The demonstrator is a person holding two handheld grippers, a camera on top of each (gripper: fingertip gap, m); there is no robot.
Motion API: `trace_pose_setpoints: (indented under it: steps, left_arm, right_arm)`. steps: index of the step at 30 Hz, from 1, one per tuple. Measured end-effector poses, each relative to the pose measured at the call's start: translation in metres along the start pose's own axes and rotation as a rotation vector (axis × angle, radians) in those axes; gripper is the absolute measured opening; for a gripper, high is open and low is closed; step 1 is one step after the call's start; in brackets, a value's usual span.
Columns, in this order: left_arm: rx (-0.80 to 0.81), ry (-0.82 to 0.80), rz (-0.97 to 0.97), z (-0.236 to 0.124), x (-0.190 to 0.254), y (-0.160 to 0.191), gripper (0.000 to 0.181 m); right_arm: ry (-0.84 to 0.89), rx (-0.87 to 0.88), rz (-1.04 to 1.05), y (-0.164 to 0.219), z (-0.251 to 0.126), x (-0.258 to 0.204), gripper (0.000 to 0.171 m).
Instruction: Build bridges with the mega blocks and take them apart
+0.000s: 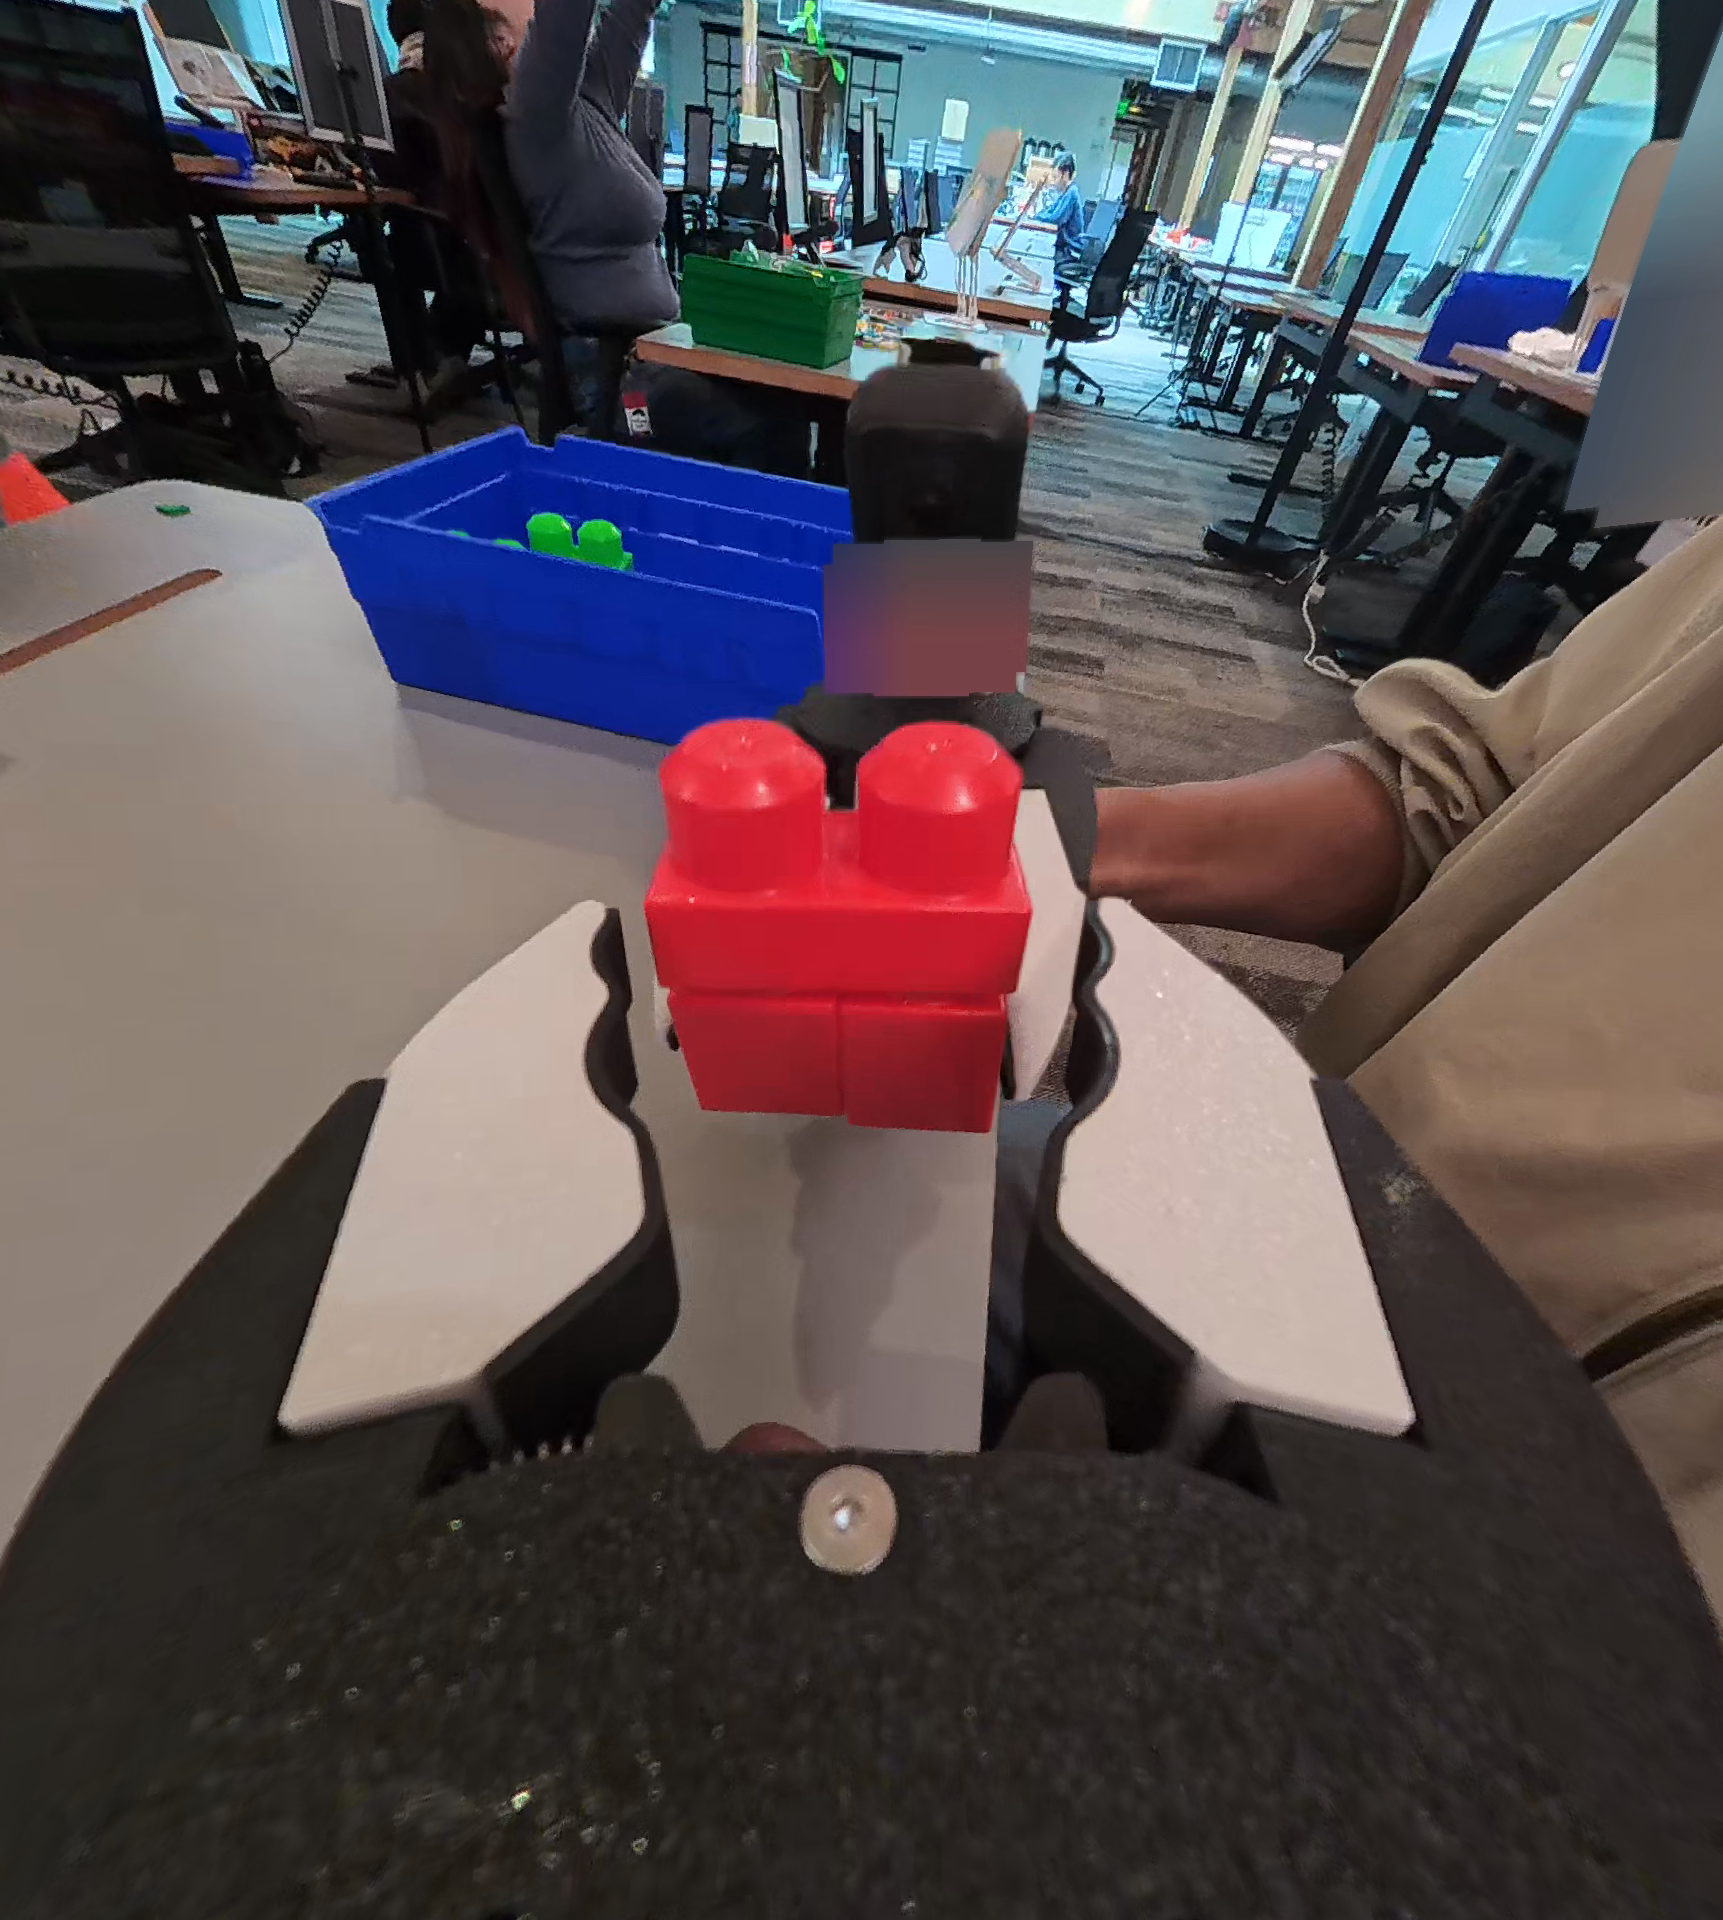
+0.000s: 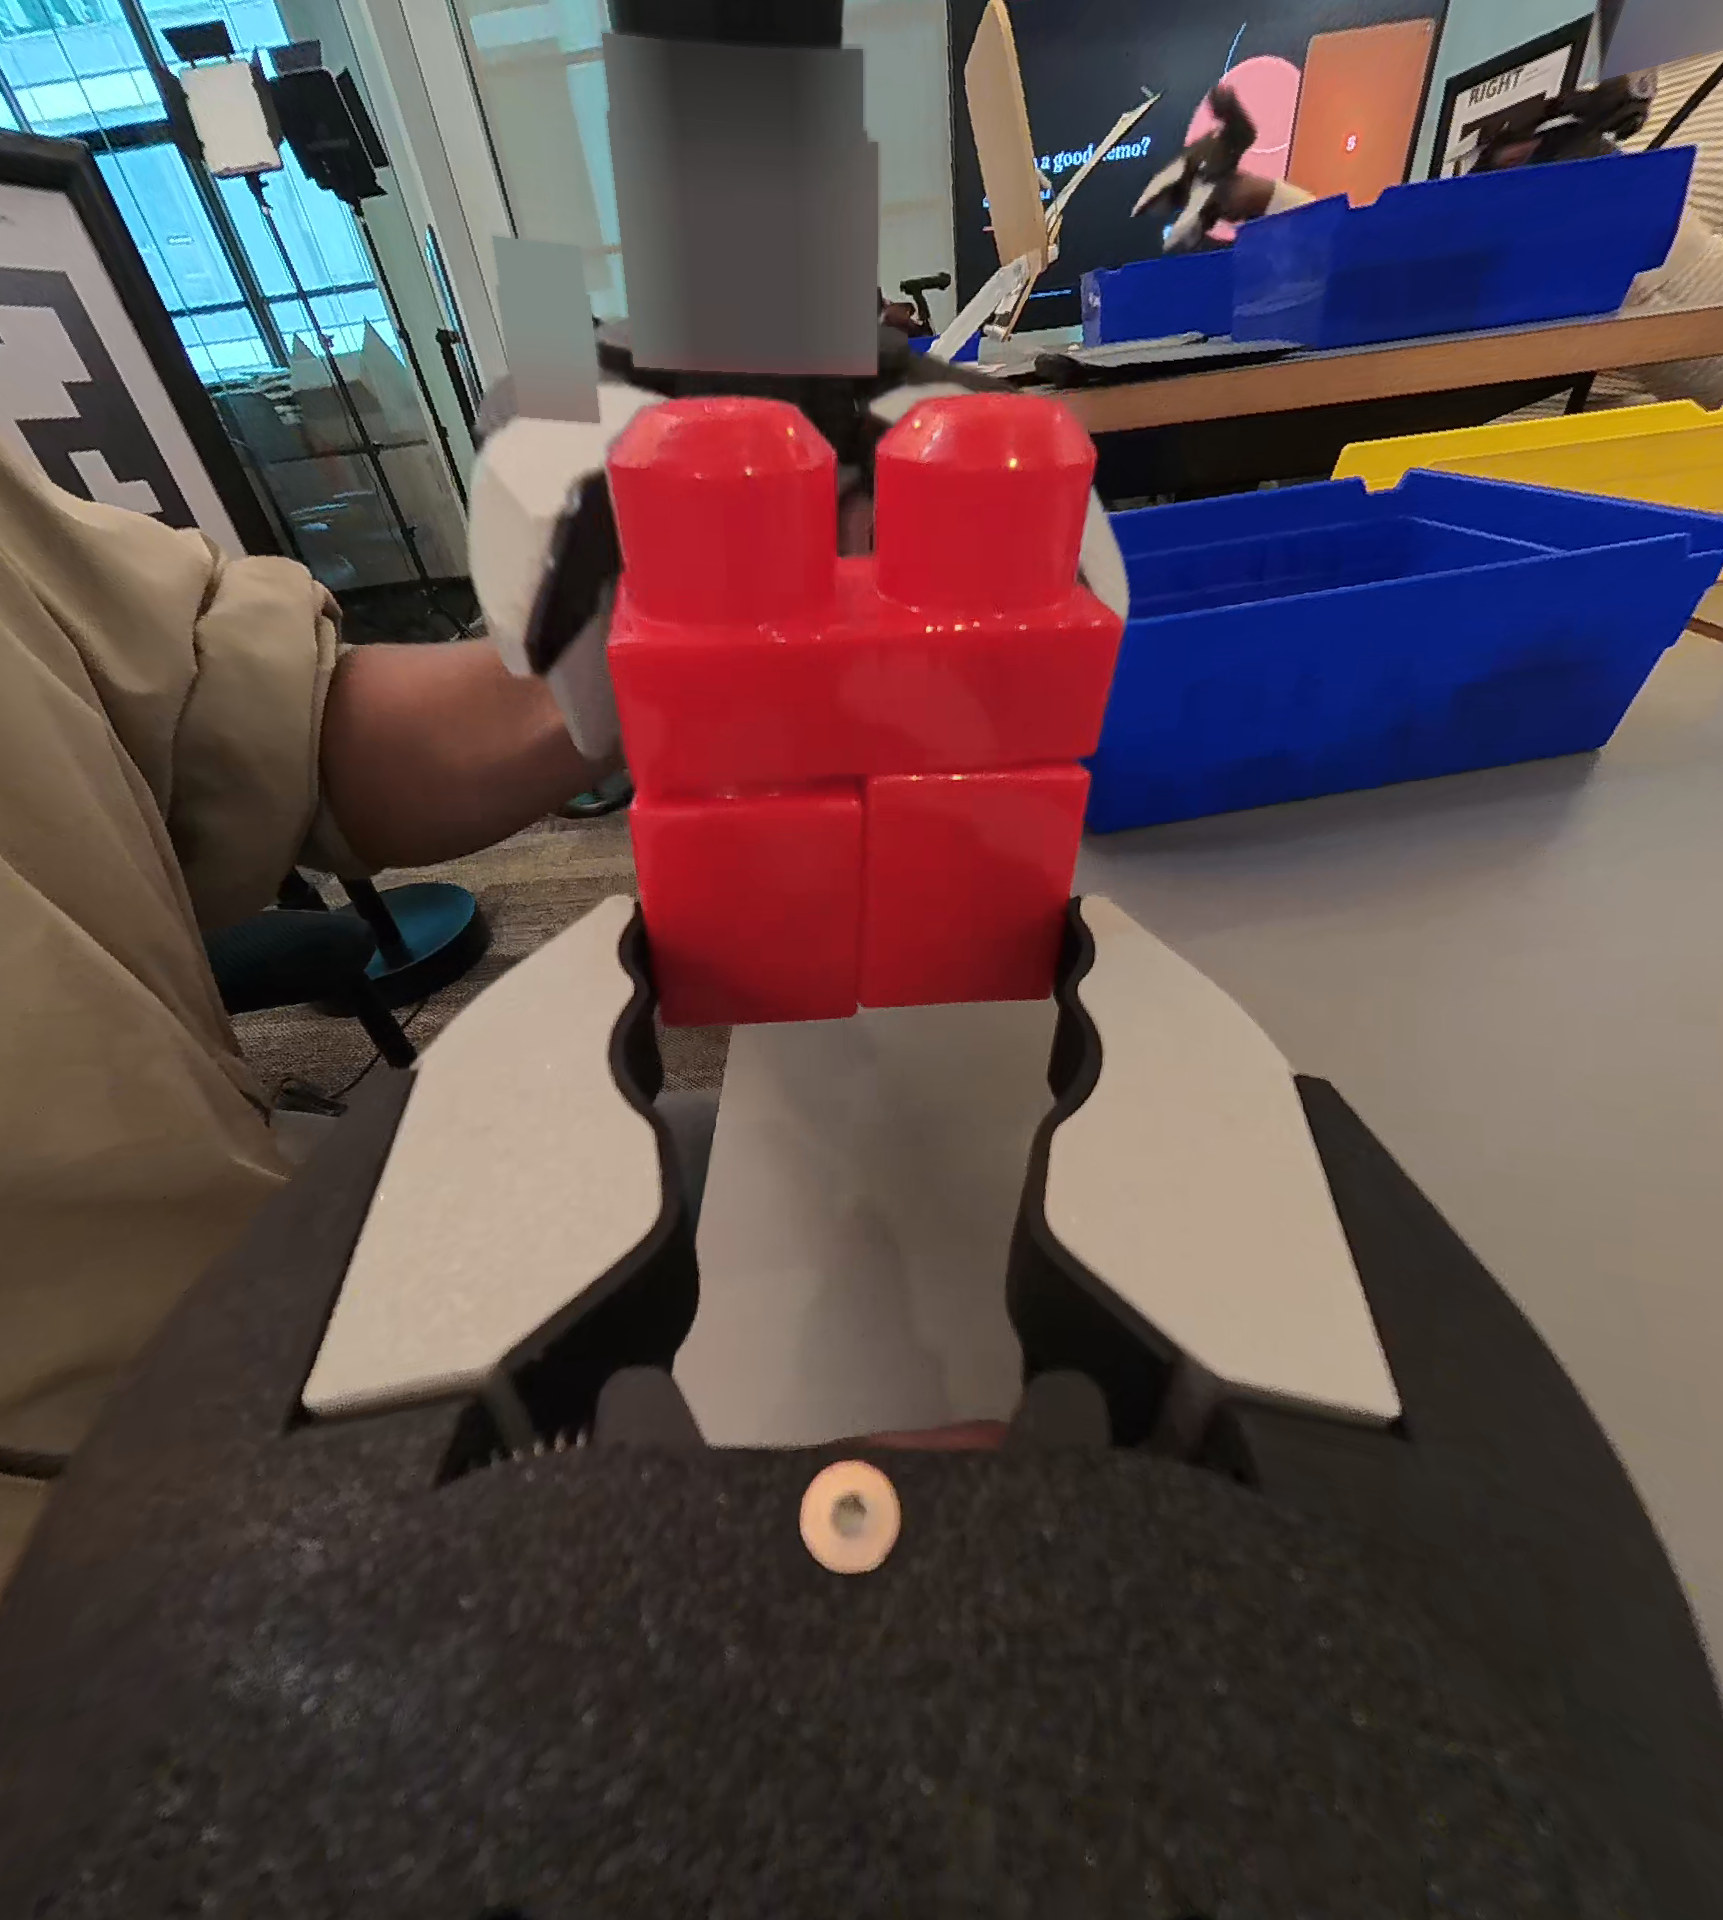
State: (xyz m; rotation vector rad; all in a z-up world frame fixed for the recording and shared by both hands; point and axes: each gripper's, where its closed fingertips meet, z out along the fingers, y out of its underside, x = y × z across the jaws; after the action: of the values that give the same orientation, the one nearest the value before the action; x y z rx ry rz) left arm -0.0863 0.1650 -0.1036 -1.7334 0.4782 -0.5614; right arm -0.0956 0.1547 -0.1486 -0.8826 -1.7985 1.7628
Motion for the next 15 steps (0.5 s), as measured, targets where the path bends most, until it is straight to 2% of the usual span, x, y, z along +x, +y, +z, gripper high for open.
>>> trace_pose_setpoints:
  steps: [3,5,6,9,13,15]
  left_arm:
    - [0.008,-0.017,0.024,-0.003,0.0,-0.012,0.077]
    - [0.041,-0.015,0.017,-0.004,0.0,-0.021,0.059]
    - [0.056,-0.013,0.008,-0.004,-0.001,-0.024,0.057]
    - [0.039,-0.014,0.0,-0.001,-0.002,-0.021,0.059]
    - [-0.053,-0.034,-0.005,0.01,-0.004,-0.001,0.078]
    - [-0.017,-0.011,-0.026,0.009,-0.001,-0.004,0.072]
  right_arm:
    - [0.0,-0.001,-0.002,0.001,0.001,0.0,0.074]
    - [-0.008,0.013,0.007,-0.001,0.001,-0.001,0.073]
    - [-0.005,0.007,0.004,0.0,0.002,-0.001,0.074]
    - [0.012,-0.011,-0.008,0.003,0.002,0.001,0.074]
    - [0.02,-0.046,-0.034,0.006,0.004,-0.001,0.073]
    - [0.017,-0.033,-0.031,0.003,0.003,-0.002,0.073]
